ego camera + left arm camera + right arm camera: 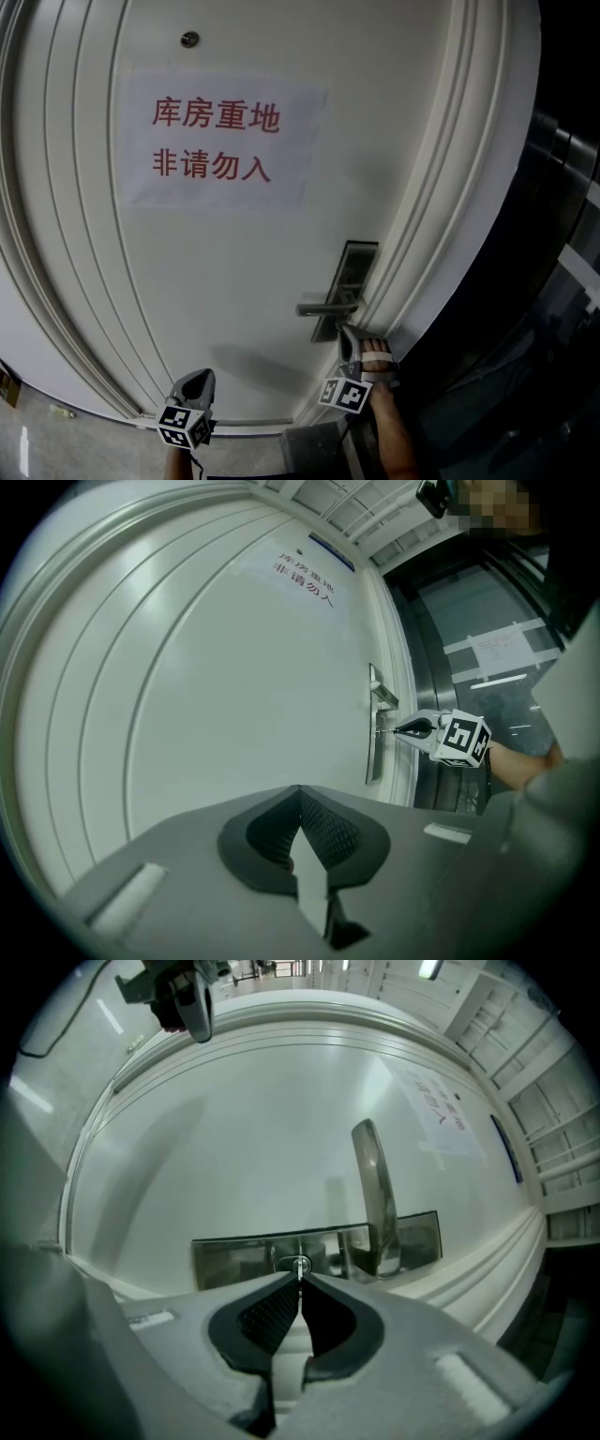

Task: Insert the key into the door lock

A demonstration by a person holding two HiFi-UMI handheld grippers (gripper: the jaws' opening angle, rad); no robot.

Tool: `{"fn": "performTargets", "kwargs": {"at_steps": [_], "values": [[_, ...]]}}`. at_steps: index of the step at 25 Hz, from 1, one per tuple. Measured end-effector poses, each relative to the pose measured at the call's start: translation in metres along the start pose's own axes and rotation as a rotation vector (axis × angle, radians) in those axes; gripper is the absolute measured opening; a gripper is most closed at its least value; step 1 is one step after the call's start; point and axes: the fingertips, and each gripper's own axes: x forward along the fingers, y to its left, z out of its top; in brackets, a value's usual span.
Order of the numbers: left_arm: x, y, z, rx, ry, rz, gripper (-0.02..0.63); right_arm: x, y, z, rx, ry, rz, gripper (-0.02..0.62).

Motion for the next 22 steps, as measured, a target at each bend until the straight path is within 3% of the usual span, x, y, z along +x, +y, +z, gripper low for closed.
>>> {"fn": "performTargets", "kwargs": {"at_steps": [10,22], "values": [[-0.006,0.015,0.001,-0.008,0.004,0.036,0.002,0.014,-0.002,0.002,0.022,-0.011,0.011,0.014],[-0.008,0.005,-0.003,-0.001,0.015,0.023,0.002,0.013,0.001,0.002,-0.004,-0.015,0.01,0.012]]}}
